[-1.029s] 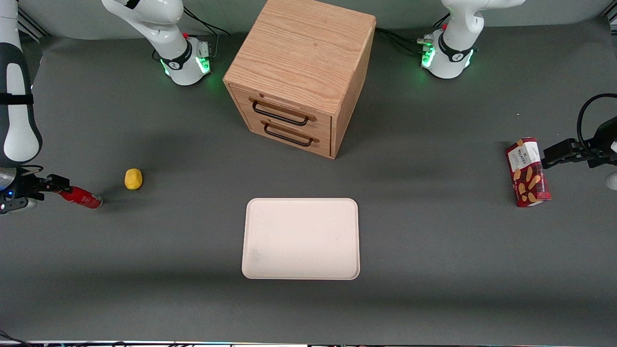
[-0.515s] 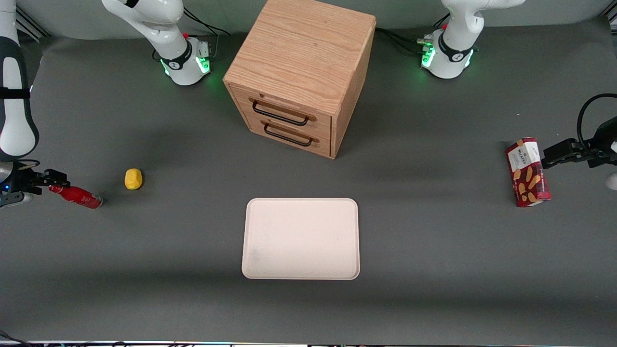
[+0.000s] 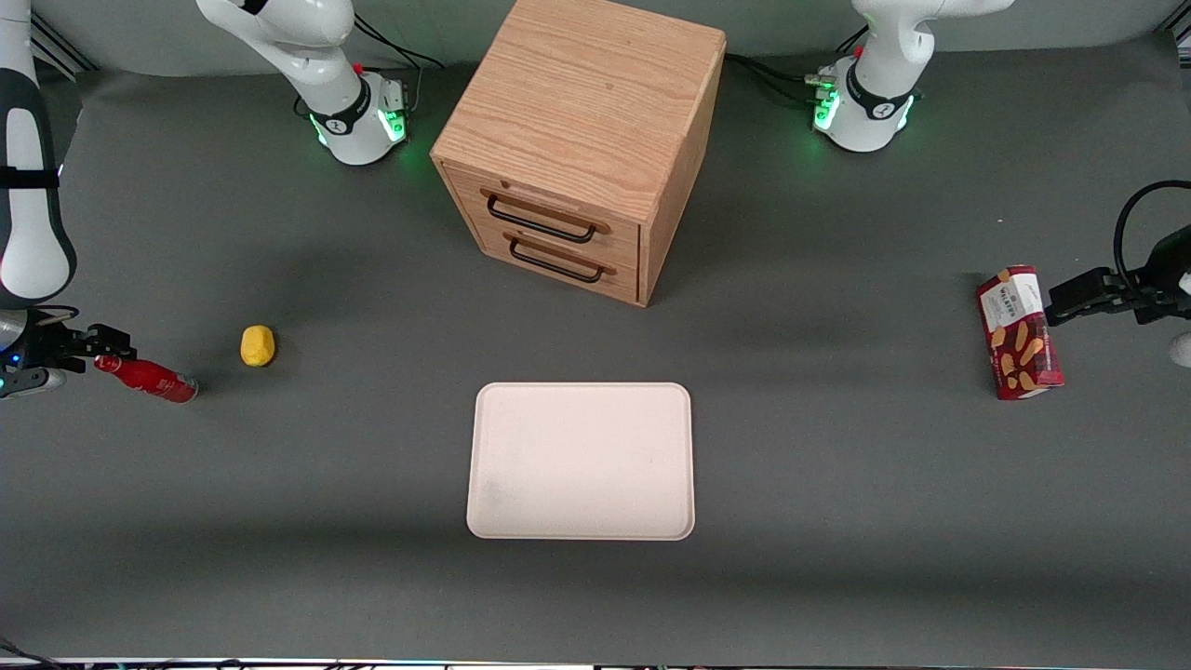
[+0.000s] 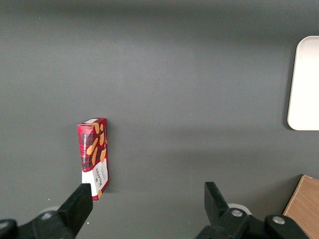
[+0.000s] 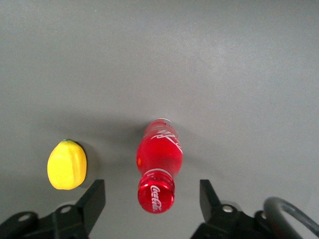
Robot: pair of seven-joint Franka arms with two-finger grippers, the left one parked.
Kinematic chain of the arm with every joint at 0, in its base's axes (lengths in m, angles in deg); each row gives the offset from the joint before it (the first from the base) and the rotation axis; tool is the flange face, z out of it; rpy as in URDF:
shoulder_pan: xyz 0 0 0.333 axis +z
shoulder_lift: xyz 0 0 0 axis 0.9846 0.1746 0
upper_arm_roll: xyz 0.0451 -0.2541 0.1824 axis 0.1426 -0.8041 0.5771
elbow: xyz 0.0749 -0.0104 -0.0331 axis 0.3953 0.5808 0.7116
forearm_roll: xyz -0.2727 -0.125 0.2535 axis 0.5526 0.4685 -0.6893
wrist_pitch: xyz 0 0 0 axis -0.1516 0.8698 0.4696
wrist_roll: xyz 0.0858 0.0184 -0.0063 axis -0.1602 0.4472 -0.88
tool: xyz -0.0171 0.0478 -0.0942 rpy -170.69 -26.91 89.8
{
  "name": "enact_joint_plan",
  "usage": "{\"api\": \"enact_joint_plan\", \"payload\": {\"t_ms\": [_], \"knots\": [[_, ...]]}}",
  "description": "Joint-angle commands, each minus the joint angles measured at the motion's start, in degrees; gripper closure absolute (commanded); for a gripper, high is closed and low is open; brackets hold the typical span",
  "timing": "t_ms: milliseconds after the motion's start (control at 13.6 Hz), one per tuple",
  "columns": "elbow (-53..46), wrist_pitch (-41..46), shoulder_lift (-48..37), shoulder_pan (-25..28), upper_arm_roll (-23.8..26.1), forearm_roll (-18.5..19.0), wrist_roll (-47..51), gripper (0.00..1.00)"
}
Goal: Place coke bottle on tray
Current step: 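Close the right gripper on the bottle's cap end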
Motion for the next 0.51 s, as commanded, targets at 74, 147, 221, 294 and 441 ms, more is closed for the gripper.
{"api": "enact_joint_plan", "payload": {"t_ms": [74, 147, 221, 294, 441], "knots": [[1.56, -1.22, -1.25, 0.70, -0.52, -0.51, -0.32, 0.37], [1.56, -1.22, -1.25, 0.70, -0.52, -0.42, -0.58, 0.48], [1.56, -1.22, -1.25, 0.70, -0.52, -0.42, -1.54, 0.60], [1.56, -1.22, -1.25, 0.70, -0.52, -0.42, -1.90, 0.70], [1.56, -1.22, -1.25, 0.70, -0.43, -0.33, -1.90, 0.93]]}}
